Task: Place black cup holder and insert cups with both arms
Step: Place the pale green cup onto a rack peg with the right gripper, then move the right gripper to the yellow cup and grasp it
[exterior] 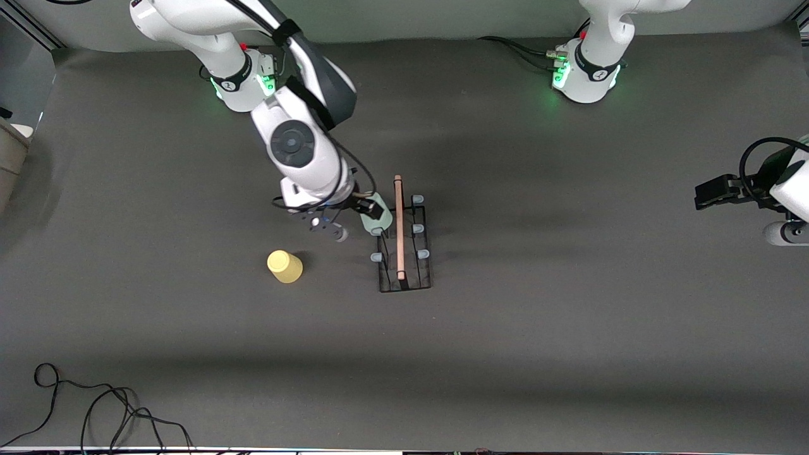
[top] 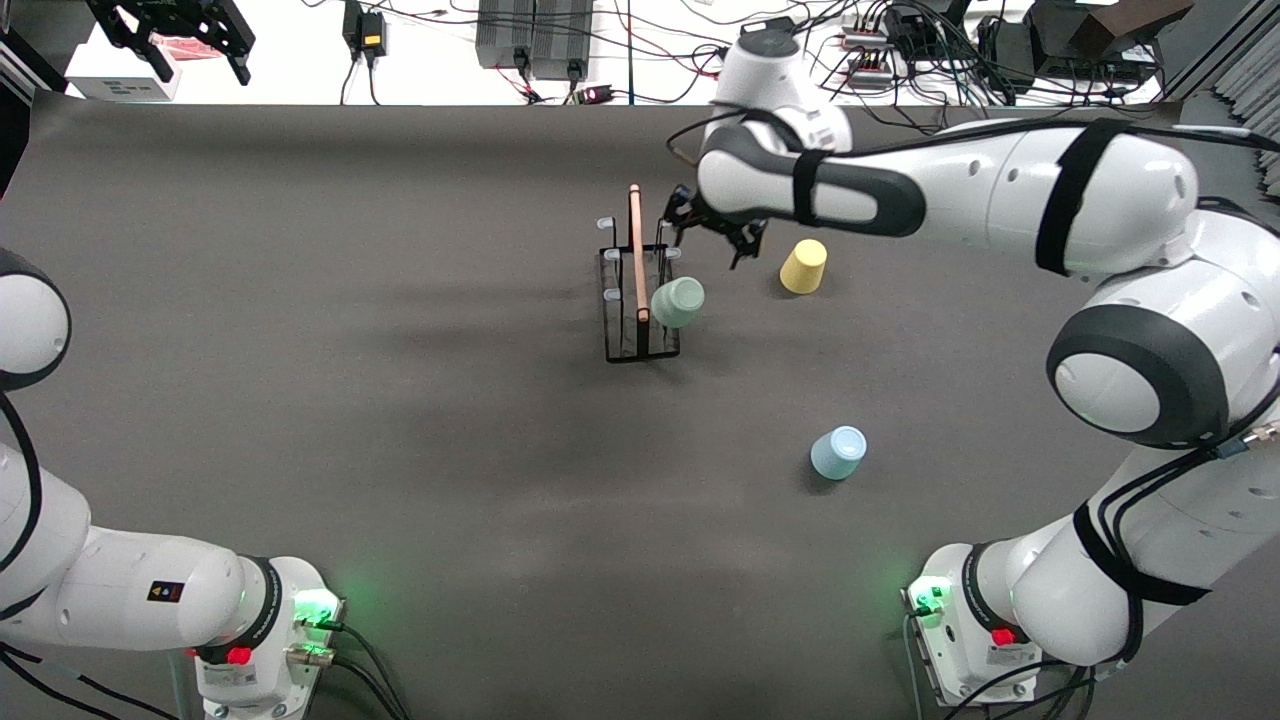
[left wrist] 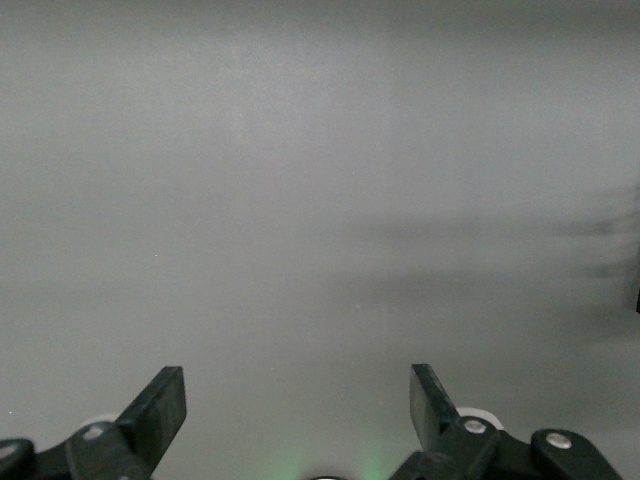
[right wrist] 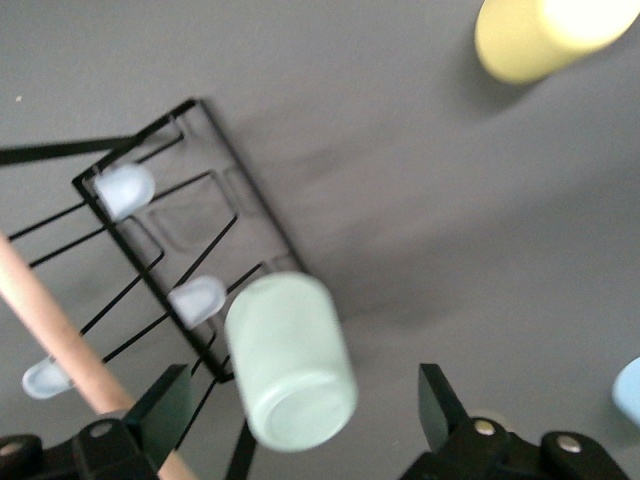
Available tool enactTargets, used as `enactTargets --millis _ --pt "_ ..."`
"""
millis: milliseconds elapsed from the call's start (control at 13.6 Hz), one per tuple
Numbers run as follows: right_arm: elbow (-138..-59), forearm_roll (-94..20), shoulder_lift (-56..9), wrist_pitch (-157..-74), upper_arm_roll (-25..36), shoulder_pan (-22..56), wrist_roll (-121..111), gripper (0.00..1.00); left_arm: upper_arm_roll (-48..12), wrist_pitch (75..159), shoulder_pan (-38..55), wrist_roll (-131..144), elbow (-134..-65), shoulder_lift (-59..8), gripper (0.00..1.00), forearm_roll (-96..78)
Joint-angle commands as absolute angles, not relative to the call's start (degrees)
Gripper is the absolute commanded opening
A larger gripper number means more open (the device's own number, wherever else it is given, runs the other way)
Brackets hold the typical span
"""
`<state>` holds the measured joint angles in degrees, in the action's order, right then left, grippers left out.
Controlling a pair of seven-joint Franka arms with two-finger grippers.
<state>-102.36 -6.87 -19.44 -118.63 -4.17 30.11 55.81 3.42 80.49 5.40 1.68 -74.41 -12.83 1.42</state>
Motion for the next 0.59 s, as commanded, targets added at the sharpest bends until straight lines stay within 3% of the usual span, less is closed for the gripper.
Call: enactTargets --millis 0,293,513 --pt "-102.1 -6.5 -18.5 -116.6 0.9 29.7 44.4 1.00 3.7 80.0 5.6 0.9 -75.6 -11.5 1.00 1.1" --pt "-102.2 -6.9 -20.9 -119.4 9.4 29.5 28.2 1.00 3.7 80.1 5.6 1.0 -75.6 -11.5 1.00 1.1" --pt "-102.6 -7.2 -22.8 -122.1 11.2 26.5 20.8 1.00 3.7 80.0 5.6 1.1 -75.6 -11.5 1.00 1.1"
